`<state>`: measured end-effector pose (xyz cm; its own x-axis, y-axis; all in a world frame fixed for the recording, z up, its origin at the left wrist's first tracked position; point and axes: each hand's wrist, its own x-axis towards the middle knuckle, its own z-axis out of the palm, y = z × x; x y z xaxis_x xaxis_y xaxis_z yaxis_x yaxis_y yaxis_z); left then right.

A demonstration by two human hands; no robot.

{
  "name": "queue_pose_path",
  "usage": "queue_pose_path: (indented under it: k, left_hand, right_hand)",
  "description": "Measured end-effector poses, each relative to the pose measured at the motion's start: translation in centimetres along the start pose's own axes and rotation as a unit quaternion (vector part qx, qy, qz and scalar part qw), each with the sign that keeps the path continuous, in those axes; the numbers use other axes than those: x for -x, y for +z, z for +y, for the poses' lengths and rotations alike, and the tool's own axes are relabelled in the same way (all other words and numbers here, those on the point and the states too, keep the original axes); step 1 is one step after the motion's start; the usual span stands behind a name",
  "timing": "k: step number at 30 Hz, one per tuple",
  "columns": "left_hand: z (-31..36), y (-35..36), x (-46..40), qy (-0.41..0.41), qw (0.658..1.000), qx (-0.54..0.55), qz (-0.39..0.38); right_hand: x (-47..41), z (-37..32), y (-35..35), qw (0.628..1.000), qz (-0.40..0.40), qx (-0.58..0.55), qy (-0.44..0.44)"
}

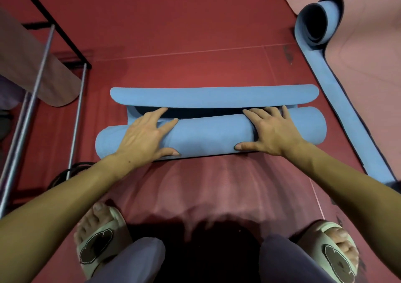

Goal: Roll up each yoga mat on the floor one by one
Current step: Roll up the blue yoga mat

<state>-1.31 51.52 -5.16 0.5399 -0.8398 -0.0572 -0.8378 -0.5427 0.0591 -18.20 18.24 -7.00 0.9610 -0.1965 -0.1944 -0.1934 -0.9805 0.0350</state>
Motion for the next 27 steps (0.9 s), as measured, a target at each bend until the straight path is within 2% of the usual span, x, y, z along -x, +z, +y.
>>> queue_pose_path:
  k: [6,11,17,23,27]
  left_hand:
    - [0.5,-0.1,0.5,-0.001,1.0,0.011,0.027]
    - [0.1,-0.4,-0.2,-0.012,1.0,-0.019,0.0]
    - [0.0,0.3,-1.1,-0.042,0.995,-0.052,-0.07]
    - [-0.6,0.5,-2.1,-0.053,0.996,-0.023,-0.071]
    - [-1.0,-0.5,-2.5,-0.037,0.995,0.02,-0.092]
  right_hand:
    - [-0.4,-0.3,-0.6,1.0,0.024,0.011,0.0]
    - [-1.0,-0.7,-1.8,1.0,0.017,0.005,0.009]
    - [-1.1,-0.3,-1.2,1.0,0.015,0.014,-0.015]
    - [-1.2,-0.2,-1.3,1.0,0.02,-0.021,0.002]
    - [-1.5,-0.4,-2.9,0.999,-0.034,-0.016,-0.004]
